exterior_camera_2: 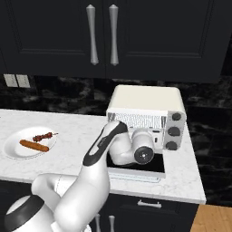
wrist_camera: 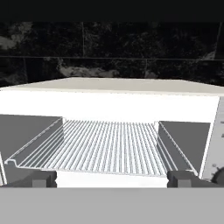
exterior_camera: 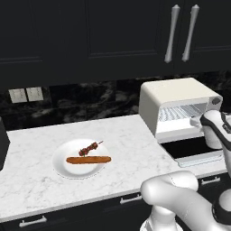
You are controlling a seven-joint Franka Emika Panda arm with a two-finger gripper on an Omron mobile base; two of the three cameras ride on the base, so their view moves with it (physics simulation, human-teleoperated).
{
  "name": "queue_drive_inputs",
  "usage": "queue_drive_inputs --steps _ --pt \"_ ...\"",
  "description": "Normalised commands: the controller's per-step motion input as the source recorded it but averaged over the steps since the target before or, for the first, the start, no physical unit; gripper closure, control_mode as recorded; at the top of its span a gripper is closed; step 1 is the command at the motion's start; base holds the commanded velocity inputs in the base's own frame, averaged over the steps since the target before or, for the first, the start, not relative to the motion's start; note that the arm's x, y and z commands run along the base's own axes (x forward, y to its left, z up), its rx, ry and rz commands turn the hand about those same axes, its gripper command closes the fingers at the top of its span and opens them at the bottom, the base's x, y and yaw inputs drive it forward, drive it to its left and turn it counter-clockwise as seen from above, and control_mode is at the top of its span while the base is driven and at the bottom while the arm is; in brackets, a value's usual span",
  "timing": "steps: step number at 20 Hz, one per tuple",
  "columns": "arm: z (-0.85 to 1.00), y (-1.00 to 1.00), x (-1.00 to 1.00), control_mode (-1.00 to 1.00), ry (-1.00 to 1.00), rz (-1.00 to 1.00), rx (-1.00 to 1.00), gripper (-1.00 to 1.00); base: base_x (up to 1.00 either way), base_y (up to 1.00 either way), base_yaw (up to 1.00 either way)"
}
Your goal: Pick up the kebab skewer and baguette bread, and place them inside the toaster oven. Close the toaster oven door and start by setting the timer.
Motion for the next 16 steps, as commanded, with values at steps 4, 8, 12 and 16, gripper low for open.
queue_drive_inputs --steps 4,8,12,16 --pt "0.00 0.00 0.00 -1.00 -0.14 0.00 0.01 -1.00 0.00 0.00 0.00" --pt "0.00 0.03 0.10 -1.00 -0.02 0.00 0.05 -1.00 0.00 0.00 0.00" --pt "-0.07 0.01 0.09 -1.00 0.00 -0.05 0.09 -1.00 0.00 0.00 0.00" --pt "-0.06 0.00 0.16 -1.00 0.04 -0.11 0.03 -1.00 0.00 0.00 0.00"
